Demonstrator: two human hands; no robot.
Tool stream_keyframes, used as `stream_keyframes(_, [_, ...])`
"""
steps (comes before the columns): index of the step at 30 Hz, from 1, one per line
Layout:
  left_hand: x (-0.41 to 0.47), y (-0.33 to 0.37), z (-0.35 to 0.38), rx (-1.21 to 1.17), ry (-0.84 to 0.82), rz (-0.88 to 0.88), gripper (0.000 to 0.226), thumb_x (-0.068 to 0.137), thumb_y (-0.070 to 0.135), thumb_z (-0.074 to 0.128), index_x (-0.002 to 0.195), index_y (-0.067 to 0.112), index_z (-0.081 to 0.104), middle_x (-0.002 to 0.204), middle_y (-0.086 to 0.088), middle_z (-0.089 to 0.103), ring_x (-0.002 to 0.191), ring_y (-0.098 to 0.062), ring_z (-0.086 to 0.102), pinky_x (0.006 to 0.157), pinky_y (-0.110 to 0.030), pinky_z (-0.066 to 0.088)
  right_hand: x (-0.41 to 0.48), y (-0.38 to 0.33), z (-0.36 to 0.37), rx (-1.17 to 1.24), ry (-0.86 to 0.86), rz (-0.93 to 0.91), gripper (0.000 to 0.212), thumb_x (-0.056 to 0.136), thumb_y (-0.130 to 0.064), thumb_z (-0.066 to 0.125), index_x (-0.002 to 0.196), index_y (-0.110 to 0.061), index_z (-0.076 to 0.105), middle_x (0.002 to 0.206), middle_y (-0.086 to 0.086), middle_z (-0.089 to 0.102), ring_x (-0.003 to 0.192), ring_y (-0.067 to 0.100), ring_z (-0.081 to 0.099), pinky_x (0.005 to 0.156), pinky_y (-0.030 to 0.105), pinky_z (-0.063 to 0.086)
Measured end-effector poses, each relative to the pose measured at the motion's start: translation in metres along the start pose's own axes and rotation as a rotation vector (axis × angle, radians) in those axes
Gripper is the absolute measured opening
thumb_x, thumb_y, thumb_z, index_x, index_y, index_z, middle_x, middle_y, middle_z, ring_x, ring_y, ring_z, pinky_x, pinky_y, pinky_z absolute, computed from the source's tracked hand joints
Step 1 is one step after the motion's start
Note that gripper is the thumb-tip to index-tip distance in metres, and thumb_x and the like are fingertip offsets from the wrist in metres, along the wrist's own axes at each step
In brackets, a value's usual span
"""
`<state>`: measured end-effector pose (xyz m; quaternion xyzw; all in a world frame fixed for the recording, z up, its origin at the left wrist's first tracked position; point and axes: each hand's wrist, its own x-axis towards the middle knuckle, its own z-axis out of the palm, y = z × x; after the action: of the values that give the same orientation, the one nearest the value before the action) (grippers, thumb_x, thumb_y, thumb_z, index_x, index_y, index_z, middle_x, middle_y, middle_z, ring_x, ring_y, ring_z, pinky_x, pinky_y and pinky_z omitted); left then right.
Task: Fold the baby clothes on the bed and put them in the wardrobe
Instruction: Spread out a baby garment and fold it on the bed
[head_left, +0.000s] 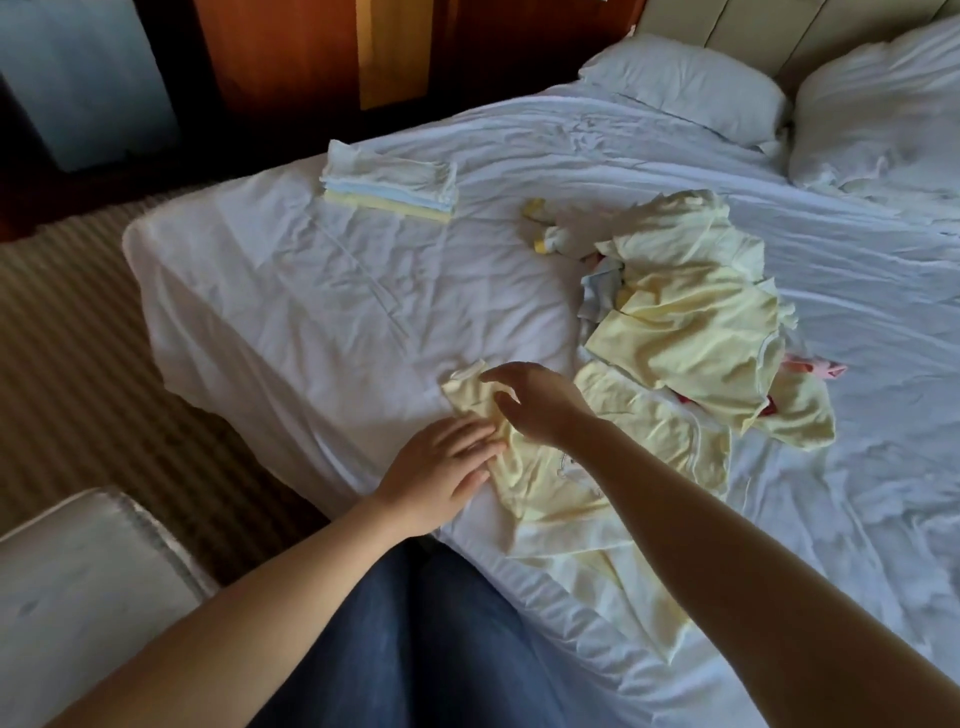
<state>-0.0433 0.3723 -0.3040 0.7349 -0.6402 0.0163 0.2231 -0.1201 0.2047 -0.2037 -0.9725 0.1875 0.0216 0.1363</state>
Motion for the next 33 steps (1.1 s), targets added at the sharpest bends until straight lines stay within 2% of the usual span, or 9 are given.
stream_keyframes(4, [-0.003, -0.005, 0.011, -0.009, 0.046, 0.017, 0.042, 0.1, 0.035, 0.041, 0.14, 0.027, 0.052, 0.149, 0.007, 0.045, 0.142, -0.016, 0.034, 0.113, -0.04, 0.033, 0.032, -0.012, 0.007, -0.034, -0.049, -0.043, 0.036, 0.098, -0.026, 0.048, 0.133, -0.035, 0.054, 0.14, -0.012, 0.052, 0.127, 0.01, 0.047, 0.101, 0.028, 0.039])
stream_keyframes(10, [-0.004, -0.009, 0.015, -0.016, 0.071, 0.028, 0.042, 0.101, 0.035, 0.04, 0.141, 0.027, 0.05, 0.149, 0.008, 0.044, 0.142, -0.017, 0.033, 0.115, -0.039, 0.029, 0.063, -0.017, 0.025, -0.016, -0.208, -0.093, 0.043, 0.091, -0.018, 0.055, 0.131, -0.033, 0.054, 0.132, -0.005, 0.047, 0.102, 0.016, 0.059, 0.09, 0.033, 0.049])
stream_keyframes(14, [-0.004, -0.011, 0.016, -0.049, 0.088, 0.042, 0.042, 0.101, 0.034, 0.041, 0.14, 0.026, 0.052, 0.15, 0.006, 0.044, 0.143, -0.016, 0.032, 0.117, -0.035, 0.025, 0.072, -0.016, 0.025, 0.001, -0.239, -0.091, 0.029, 0.089, -0.02, 0.059, 0.118, -0.028, 0.059, 0.12, -0.002, 0.049, 0.099, 0.018, 0.061, 0.086, 0.031, 0.048])
stream_keyframes(17, [-0.004, -0.011, 0.013, -0.127, 0.105, 0.033, 0.042, 0.099, 0.034, 0.045, 0.139, 0.023, 0.052, 0.147, 0.006, 0.048, 0.141, -0.014, 0.036, 0.115, -0.034, 0.029, 0.071, -0.014, 0.02, -0.005, -0.222, -0.088, 0.02, 0.09, -0.027, 0.058, 0.109, -0.025, 0.063, 0.116, -0.002, 0.054, 0.102, 0.018, 0.059, 0.084, 0.028, 0.044])
stream_keyframes(21, [-0.001, -0.006, 0.008, -0.336, 0.294, -0.089, 0.041, 0.092, 0.037, 0.059, 0.123, 0.011, 0.055, 0.123, -0.002, 0.06, 0.115, -0.018, 0.055, 0.097, -0.039, 0.046, 0.06, -0.014, 0.004, 0.106, -0.125, -0.096, 0.014, 0.088, -0.021, 0.061, 0.101, -0.021, 0.068, 0.101, -0.009, 0.064, 0.096, 0.012, 0.061, 0.08, 0.026, 0.046])
stream_keyframes(24, [0.007, 0.009, 0.009, -0.423, 0.445, -0.336, 0.056, 0.081, 0.045, 0.067, 0.116, 0.009, 0.044, 0.113, -0.005, 0.052, 0.101, -0.019, 0.053, 0.088, -0.03, 0.047, 0.047, -0.016, -0.013, 0.211, 0.014, -0.072, 0.008, 0.086, -0.019, 0.063, 0.093, -0.021, 0.068, 0.088, -0.014, 0.061, 0.083, 0.007, 0.058, 0.074, 0.022, 0.044])
stream_keyframes(27, [0.021, 0.025, -0.003, -0.586, 0.364, -0.521, 0.06, 0.077, 0.044, 0.073, 0.117, 0.011, 0.043, 0.11, 0.001, 0.054, 0.097, -0.015, 0.056, 0.082, -0.028, 0.049, 0.034, -0.02, -0.031, 0.267, 0.138, -0.065, 0.008, 0.086, -0.015, 0.064, 0.092, -0.015, 0.069, 0.086, -0.012, 0.061, 0.079, 0.006, 0.056, 0.068, 0.017, 0.04])
stream_keyframes(30, [0.032, 0.033, -0.021, -0.616, 0.156, -0.628, 0.032, 0.083, 0.039, 0.07, 0.1, 0.018, 0.054, 0.094, 0.007, 0.064, 0.085, -0.011, 0.061, 0.071, -0.029, 0.048, 0.017, -0.022, -0.048, 0.31, 0.198, -0.061, 0.008, 0.085, -0.012, 0.062, 0.089, -0.015, 0.069, 0.087, -0.009, 0.065, 0.082, 0.011, 0.061, 0.074, 0.024, 0.046])
stream_keyframes(33, [0.033, 0.04, -0.033, -0.547, 0.109, -0.66, 0.019, 0.083, 0.032, 0.066, 0.082, 0.018, 0.052, 0.075, 0.005, 0.06, 0.071, -0.015, 0.057, 0.059, -0.029, 0.042, -0.002, -0.018, -0.058, 0.316, 0.223, -0.057, 0.008, 0.085, -0.011, 0.063, 0.089, -0.015, 0.068, 0.089, -0.008, 0.066, 0.083, 0.01, 0.062, 0.072, 0.018, 0.045])
